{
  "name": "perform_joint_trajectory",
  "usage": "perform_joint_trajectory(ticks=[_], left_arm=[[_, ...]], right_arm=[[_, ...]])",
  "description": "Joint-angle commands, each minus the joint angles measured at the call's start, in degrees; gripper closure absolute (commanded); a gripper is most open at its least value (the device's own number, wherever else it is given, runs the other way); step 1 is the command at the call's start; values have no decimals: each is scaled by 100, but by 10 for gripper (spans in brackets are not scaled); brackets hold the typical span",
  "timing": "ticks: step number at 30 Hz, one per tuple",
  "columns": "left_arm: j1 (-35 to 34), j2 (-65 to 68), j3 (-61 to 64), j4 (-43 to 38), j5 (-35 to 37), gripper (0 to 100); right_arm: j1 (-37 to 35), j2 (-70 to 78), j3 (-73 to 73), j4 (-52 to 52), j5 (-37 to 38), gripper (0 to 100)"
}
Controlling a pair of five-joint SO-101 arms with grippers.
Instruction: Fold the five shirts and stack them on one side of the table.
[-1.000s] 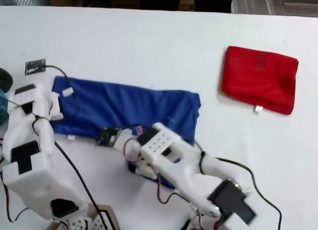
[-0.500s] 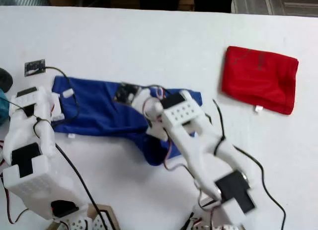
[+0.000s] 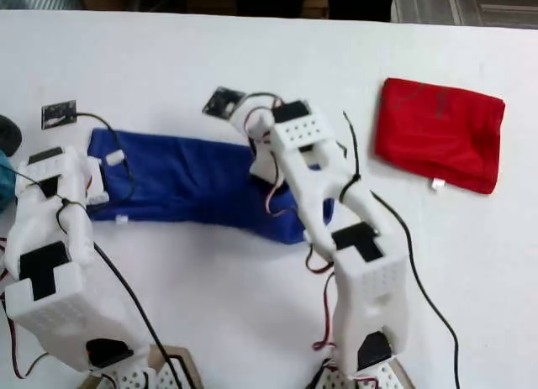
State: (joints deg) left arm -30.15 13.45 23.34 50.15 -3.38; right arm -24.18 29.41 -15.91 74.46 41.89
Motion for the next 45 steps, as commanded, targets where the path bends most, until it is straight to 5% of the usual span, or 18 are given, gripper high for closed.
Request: perform_joint_trajectory(ticks=[1,12,19,30,36,45], left_arm=[[79,-123,4,-114,35,974],[79,-123,4,-114,35,974],[79,-123,4,-114,35,974],[79,-123,4,-114,35,974],[79,-123,4,-114,35,974],[88,-123,4,-114,35,974]], right_arm=[[242,180,-818,136,26,762],[259,-171,-1881,2457,0,769],[-418,-2026,-440,2642,-26,769],[233,-2844,2936,-391,-668,768],[866,-2958,3235,-154,-818,769],[866,-2765,3446,-409,-782,769]])
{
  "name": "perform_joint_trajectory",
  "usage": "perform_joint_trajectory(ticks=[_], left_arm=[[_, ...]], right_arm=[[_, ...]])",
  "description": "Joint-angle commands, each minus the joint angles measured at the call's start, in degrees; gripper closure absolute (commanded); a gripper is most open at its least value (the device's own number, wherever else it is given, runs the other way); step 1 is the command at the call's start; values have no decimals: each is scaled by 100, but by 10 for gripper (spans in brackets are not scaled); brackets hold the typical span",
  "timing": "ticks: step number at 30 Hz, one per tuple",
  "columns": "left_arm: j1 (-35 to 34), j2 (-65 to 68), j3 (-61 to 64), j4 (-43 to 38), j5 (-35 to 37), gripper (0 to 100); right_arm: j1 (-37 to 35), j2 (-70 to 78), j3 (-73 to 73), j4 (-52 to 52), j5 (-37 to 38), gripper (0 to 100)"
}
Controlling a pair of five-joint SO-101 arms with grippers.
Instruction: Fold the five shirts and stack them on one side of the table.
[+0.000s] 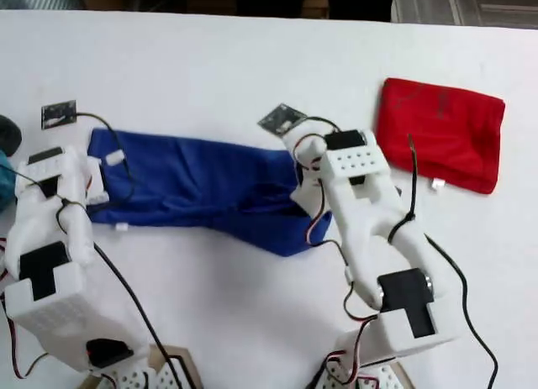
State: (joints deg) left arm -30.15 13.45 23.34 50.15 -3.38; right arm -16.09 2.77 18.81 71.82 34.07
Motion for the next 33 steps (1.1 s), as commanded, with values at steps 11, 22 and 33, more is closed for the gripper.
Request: perform_joint_trajectory(ticks=[11,22,33], left_arm=[[97,-123,4,-114,35,974],[97,-123,4,-114,35,974],[97,-123,4,-114,35,974]], right_arm=[[-207,725,-290,-1235,0,803],[242,1684,-2549,-681,0,816],[-180,629,-3182,1358,-9,818]])
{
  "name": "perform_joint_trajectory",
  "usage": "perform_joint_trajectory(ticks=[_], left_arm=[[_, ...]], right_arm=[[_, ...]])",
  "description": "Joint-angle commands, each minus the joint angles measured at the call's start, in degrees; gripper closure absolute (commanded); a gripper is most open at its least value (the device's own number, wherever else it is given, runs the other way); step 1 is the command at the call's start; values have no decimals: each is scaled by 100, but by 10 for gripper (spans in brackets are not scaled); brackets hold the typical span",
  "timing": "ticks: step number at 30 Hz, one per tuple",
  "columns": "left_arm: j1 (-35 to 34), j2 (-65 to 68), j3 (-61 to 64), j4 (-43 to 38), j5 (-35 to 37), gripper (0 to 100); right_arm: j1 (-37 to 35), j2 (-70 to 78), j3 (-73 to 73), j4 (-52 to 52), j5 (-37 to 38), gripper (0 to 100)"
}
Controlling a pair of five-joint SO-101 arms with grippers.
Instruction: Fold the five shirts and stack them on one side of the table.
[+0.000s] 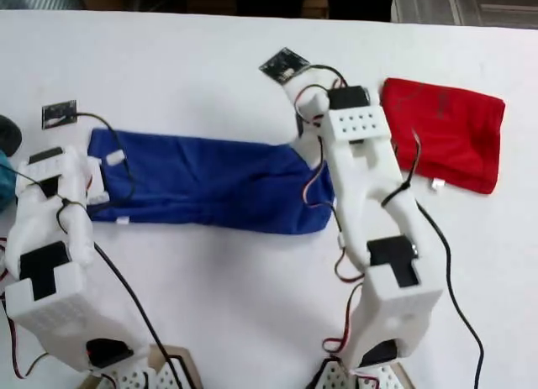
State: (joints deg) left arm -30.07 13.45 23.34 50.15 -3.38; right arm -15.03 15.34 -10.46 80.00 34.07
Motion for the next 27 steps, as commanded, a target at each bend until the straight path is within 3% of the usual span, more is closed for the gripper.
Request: perform_joint_trajectory(ticks=[1,6,9,13,18,27], left_arm=[[88,-123,4,-114,35,974],[88,-123,4,-114,35,974],[88,-123,4,-114,35,974],[88,-123,4,-114,35,974],[88,-123,4,-114,35,974],[97,-123,4,-114,35,974]], right_arm=[[-453,-769,-255,699,-9,820],[-1341,-1402,554,673,-35,991],[-1736,-1402,1635,-84,-35,973],[-2018,-1191,2796,-1833,-132,978],[-2070,-593,2901,-3222,-905,979],[-2062,-13,2391,-3143,-897,978]])
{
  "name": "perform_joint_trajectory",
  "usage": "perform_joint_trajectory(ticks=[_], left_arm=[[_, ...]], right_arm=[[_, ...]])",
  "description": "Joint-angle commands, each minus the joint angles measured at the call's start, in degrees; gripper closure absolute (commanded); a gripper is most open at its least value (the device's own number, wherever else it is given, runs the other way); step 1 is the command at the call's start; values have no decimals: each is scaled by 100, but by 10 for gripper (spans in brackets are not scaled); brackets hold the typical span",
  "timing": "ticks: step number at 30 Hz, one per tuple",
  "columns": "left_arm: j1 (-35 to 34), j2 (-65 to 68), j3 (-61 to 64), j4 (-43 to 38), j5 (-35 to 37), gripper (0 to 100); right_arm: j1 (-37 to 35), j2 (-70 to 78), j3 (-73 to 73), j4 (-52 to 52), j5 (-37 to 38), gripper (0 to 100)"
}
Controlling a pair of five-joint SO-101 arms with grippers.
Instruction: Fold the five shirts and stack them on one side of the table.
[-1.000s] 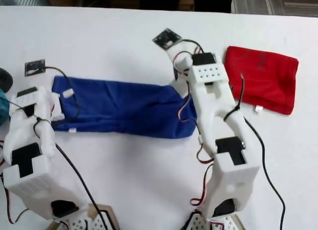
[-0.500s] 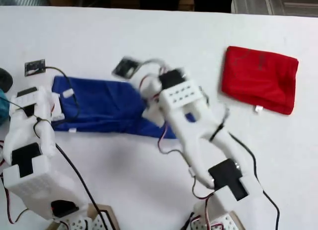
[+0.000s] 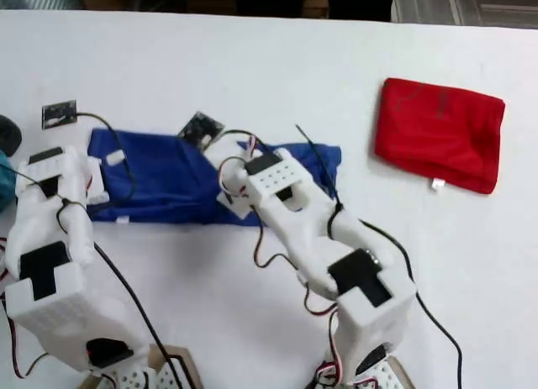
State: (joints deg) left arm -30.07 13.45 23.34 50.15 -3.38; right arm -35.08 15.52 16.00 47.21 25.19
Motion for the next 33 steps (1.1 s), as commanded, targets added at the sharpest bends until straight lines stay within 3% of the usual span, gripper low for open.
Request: perform_joint_trajectory(ticks=[1,7,12,23,29,33], left_arm=[[97,-123,4,-114,35,974],[97,-123,4,-114,35,974],[97,-123,4,-114,35,974],[97,-123,4,-114,35,974],[97,-123,4,-114,35,974],[97,-123,4,-114,35,974]], right_arm=[[-57,-127,-299,321,-9,978],[286,-1473,-387,1464,-9,978],[1015,-2352,308,1560,-9,978],[1332,-1358,1064,66,0,978],[2246,-963,475,92,0,978],[2431,-971,-97,585,0,978]])
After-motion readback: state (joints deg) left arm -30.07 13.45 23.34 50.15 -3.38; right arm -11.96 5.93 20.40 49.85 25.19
